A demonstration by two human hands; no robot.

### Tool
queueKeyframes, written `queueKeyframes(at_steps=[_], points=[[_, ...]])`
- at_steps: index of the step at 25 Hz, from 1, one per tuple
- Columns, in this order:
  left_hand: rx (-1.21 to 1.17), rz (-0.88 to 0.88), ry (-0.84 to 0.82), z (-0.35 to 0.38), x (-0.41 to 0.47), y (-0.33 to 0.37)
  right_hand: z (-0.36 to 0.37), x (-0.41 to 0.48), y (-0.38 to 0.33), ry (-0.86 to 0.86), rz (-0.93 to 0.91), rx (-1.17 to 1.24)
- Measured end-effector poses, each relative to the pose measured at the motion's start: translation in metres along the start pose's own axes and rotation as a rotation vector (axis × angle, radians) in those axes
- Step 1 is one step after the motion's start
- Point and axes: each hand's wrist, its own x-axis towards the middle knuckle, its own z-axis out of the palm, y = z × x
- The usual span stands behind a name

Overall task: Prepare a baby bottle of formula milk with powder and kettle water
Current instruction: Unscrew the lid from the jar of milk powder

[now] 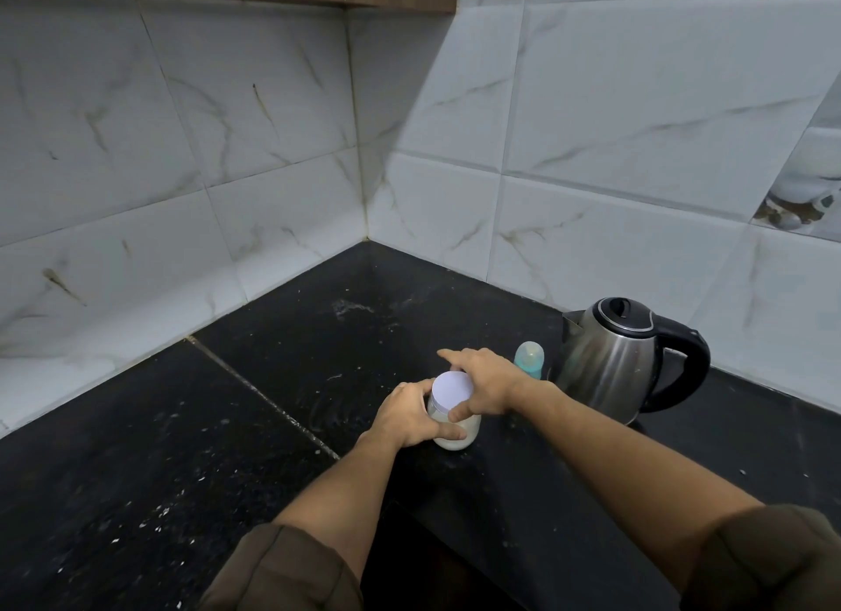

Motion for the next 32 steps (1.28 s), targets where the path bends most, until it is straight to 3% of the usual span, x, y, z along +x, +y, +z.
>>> queueKeyframes(at_steps=[6, 12, 19, 26, 32], points=[[0.008, -0.023, 0.005, 0.002, 0.002, -0.001, -0.003, -0.001, 0.002, -0.072, -0.095, -0.073], [0.003, -0.008, 0.000, 0.000, 0.001, 0.001, 0.002, 0.003, -0.004, 0.052, 0.054, 0.011], [0.002, -0.029, -0.007, 0.001, 0.002, 0.000, -0.004, -0.001, 0.003, -0.091, -0.074, 0.004], [0.010, -0.028, -0.007, 0.002, 0.003, -0.001, 0.005, 0.001, 0.003, 0.049, 0.049, 0.074], [0.001, -0.031, -0.007, 0.004, 0.003, -0.003, -0.002, 0.000, 0.010, -0.084, -0.035, 0.029]])
